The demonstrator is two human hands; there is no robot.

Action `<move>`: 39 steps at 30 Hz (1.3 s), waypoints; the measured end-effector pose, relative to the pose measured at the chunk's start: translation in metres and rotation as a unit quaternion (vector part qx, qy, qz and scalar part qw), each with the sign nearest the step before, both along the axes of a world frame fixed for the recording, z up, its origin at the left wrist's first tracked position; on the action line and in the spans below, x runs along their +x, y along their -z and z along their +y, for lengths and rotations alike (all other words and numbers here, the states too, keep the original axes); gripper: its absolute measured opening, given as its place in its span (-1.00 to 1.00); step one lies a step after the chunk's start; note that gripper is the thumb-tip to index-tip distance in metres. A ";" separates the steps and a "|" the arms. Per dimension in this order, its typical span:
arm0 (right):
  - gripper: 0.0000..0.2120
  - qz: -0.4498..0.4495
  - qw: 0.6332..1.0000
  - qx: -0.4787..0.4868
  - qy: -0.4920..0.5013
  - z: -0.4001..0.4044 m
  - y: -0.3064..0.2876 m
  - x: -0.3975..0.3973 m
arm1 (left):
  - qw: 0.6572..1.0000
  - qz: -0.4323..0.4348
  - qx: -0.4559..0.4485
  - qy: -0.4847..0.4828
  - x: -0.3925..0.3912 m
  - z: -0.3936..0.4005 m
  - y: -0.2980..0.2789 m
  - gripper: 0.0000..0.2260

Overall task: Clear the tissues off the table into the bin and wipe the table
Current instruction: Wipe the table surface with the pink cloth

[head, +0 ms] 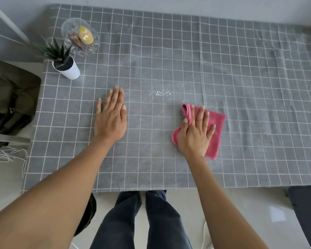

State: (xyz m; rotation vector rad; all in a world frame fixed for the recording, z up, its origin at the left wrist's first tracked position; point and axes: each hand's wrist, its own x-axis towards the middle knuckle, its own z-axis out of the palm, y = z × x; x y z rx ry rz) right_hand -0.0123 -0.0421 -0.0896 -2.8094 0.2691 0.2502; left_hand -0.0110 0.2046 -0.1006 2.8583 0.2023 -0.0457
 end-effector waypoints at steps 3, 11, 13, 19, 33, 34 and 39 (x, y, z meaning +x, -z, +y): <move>-0.51 -0.001 0.994 -0.006 -0.109 0.045 0.000 -0.004 | 1.000 -0.004 -0.001 0.001 0.001 -0.001 0.001 -0.53; -0.52 -0.015 0.971 -0.014 -0.239 0.039 0.002 -0.001 | 1.000 0.000 -0.002 0.003 0.001 0.001 0.001 -0.54; -0.48 -0.004 0.982 -0.036 -0.183 0.006 0.004 0.017 | 1.000 0.002 -0.002 0.003 0.001 0.002 0.001 -0.54; -0.58 -0.010 0.998 -0.022 -0.051 -0.043 0.003 0.036 | 1.000 -0.003 -0.005 0.000 0.001 0.001 0.001 -0.53; -0.49 -0.013 0.972 0.004 -0.233 0.037 0.001 0.025 | 1.000 -0.006 -0.016 0.005 0.001 0.001 0.000 -0.53; -0.46 -0.011 0.978 -0.011 -0.210 0.021 0.002 0.032 | 1.000 -0.004 -0.016 0.005 0.000 0.001 0.000 -0.53; -0.49 0.002 0.996 -0.028 -0.084 -0.048 0.000 0.056 | 1.000 -0.006 -0.014 0.004 0.000 0.001 0.000 -0.53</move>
